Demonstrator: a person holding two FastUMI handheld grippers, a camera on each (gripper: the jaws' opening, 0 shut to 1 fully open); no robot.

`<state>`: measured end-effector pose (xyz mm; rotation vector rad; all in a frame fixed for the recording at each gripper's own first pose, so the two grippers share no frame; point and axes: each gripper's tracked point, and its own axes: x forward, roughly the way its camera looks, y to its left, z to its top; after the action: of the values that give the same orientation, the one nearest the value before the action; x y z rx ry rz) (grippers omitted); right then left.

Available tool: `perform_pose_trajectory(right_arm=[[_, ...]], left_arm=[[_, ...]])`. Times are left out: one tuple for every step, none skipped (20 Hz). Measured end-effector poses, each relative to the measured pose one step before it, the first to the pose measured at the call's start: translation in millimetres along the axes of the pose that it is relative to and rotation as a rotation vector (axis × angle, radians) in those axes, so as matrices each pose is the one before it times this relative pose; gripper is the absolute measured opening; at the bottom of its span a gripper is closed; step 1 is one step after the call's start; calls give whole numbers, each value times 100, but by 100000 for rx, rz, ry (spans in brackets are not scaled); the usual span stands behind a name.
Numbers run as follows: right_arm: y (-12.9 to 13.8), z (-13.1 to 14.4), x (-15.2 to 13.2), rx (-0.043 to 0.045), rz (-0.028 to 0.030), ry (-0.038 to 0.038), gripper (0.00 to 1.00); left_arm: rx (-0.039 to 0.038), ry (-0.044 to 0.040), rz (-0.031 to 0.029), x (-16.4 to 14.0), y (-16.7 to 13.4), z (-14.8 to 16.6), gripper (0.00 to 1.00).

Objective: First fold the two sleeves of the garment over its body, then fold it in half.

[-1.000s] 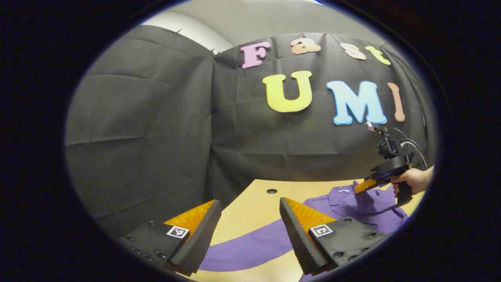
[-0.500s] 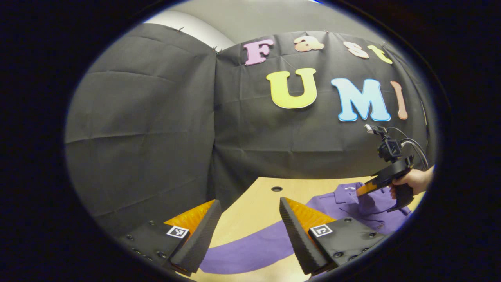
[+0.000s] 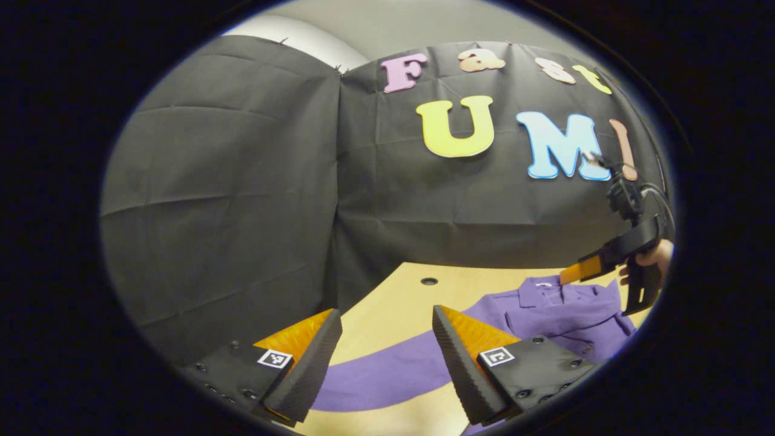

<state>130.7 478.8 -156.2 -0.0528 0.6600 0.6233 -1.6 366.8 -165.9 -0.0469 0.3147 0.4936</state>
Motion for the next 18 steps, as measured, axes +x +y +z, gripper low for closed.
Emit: perform_pose_trajectory(right_arm=[[-50, 466, -1025, 17, 781, -2058, 88], [-68, 639, -1230, 182, 556, -2154, 92], [-38, 473, -1170, 290, 577, -2010, 92], [-120, 608, -1176, 502, 204, -2033, 88], [-151, 420, -1026, 485, 515, -1985, 88], [-168, 514, -1103, 347, 60, -1669, 88], [-261, 318, -1104, 128, -89, -1541, 88], [-291, 267, -1001, -233, -87, -1159, 88], [-422, 82, -896, -718, -447, -979, 88], [-370, 34, -971, -798, -415, -452, 87], [-327, -143, -904, -672, -453, -450, 87], [-393, 17, -784, -461, -610, -485, 87], [-408, -201, -655, -142, -517, -279, 87], [-326, -253, -589, -146, -273, 37, 88], [-190, -440, -470, -19, -197, 706, 88], [-300, -507, -546, 61, -321, 1049, 88], [-216, -454, -307, 60, -303, 961, 88], [-225, -475, -284, 71, -208, 914, 88]], left_arm=[[-522, 1895, 1730, 85, 298, -1090, 94], [-967, 2181, 1967, 95, 236, -795, 94], [-1066, 2374, 2036, 120, 475, -397, 94], [-926, 2226, 2713, 335, 492, -431, 94], [-790, 1936, 3355, 260, 644, -376, 96], [-558, 1871, 3623, 343, 745, -627, 97], [-423, 2010, 3785, 195, 1103, -641, 97], [-616, 2936, 3602, 613, 1025, -892, 97], [-916, 2838, 3124, 230, 1236, -1039, 96], [-957, 2703, 2615, 563, 786, -830, 94], [-1119, 3075, 2430, 540, 541, -1006, 94], [-1108, 3091, 2282, 925, 474, -1011, 94], [-762, 3016, 1814, 874, 762, -1151, 94], [-374, 2479, 1943, 847, 657, -735, 97], [-184, 2285, 1550, 617, 633, -1042, 97], [85, 1453, 1058, 745, 345, -650, 97], [61, 1626, 1079, 535, 124, -612, 97], [-48, 2166, 934, 512, -39, -383, 97]])
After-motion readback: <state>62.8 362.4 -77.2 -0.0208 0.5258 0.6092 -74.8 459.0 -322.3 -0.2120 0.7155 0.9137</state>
